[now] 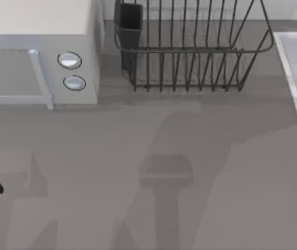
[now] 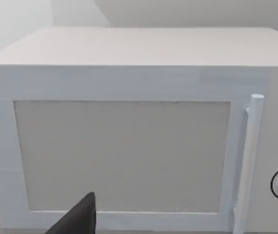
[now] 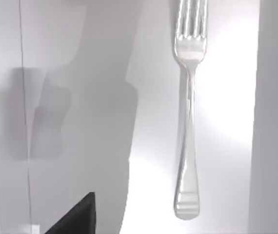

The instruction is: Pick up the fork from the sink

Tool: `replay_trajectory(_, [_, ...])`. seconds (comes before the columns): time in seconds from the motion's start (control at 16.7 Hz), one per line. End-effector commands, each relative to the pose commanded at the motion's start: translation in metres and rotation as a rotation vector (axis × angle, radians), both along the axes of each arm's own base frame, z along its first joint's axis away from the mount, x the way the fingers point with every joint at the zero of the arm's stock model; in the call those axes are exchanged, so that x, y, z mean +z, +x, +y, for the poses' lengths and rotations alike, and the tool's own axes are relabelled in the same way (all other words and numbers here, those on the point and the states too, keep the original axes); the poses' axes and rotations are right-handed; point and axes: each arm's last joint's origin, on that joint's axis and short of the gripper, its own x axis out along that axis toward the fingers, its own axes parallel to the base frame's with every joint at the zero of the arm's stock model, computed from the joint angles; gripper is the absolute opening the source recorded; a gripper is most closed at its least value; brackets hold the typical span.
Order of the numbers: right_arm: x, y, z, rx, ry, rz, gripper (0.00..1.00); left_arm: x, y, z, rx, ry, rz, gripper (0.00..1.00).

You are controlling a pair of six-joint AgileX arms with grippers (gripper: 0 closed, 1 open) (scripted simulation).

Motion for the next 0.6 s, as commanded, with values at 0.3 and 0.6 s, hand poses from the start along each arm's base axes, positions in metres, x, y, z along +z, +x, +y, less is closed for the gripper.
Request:
replay_trajectory(0.3, [-0.063, 0.035, -0.027, -0.004, 0.049, 0.184, 1.0, 0.0, 0.0, 0.0, 0.0, 0.0, 0.0, 1.0])
replay_trajectory(0.6, [-0.084, 0.041, -0.034, -0.004, 0.065, 0.236, 1.0, 0.0, 0.0, 0.0, 0.0, 0.0, 0.0, 1.0])
